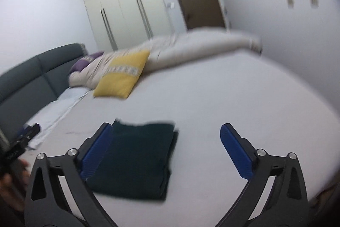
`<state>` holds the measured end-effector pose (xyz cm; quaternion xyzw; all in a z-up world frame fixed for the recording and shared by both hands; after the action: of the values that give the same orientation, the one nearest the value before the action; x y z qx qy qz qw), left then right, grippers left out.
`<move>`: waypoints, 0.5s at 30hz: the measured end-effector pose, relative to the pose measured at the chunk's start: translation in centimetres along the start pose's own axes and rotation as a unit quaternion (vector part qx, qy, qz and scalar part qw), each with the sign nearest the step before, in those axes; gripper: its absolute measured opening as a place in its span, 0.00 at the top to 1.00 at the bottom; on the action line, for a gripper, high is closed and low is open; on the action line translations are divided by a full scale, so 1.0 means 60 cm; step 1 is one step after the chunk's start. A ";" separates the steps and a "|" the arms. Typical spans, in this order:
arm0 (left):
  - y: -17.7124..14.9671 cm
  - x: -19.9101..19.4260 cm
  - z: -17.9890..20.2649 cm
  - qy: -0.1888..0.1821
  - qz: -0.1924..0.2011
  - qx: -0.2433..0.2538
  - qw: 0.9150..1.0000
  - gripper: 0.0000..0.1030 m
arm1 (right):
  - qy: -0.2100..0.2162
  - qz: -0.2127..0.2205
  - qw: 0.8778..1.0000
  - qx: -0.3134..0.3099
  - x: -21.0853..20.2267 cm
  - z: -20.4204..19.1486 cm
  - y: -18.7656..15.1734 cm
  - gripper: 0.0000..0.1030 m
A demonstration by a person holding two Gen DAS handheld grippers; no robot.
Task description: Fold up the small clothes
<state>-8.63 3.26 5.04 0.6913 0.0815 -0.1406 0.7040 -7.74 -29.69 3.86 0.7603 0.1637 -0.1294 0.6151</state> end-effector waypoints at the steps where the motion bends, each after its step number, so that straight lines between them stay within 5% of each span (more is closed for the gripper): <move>1: 0.006 -0.005 0.004 0.008 0.006 0.006 1.000 0.00 | -0.016 0.010 1.000 -0.011 -0.009 -0.008 0.007 0.00; 3: 0.014 -0.013 0.008 0.023 0.006 0.020 1.000 0.00 | -0.045 0.032 0.998 -0.034 -0.021 -0.027 0.019 0.00; 7: 0.010 0.006 -0.004 0.004 -0.044 -0.003 0.999 0.00 | -0.031 0.025 0.998 -0.047 -0.027 -0.053 0.038 0.00; 15: -0.075 0.078 -0.007 0.022 -0.165 -0.026 0.986 0.00 | -0.030 -0.087 0.995 -0.050 0.042 -0.089 -0.001 0.00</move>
<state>-5.53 3.28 -0.68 0.6529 0.2138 -0.2378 0.6867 -5.49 -24.20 3.90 0.7072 0.2168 -0.1968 0.6435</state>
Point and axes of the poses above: each gripper's, at about its wrist camera, not at the fingertips, and x roughly the way its jaws point, z to its right, y to its top, the point moved 1 cm from there along x, roughly the way its jaws point, and after that the axes turned 1 degree about -x, right-handed, at the moved point
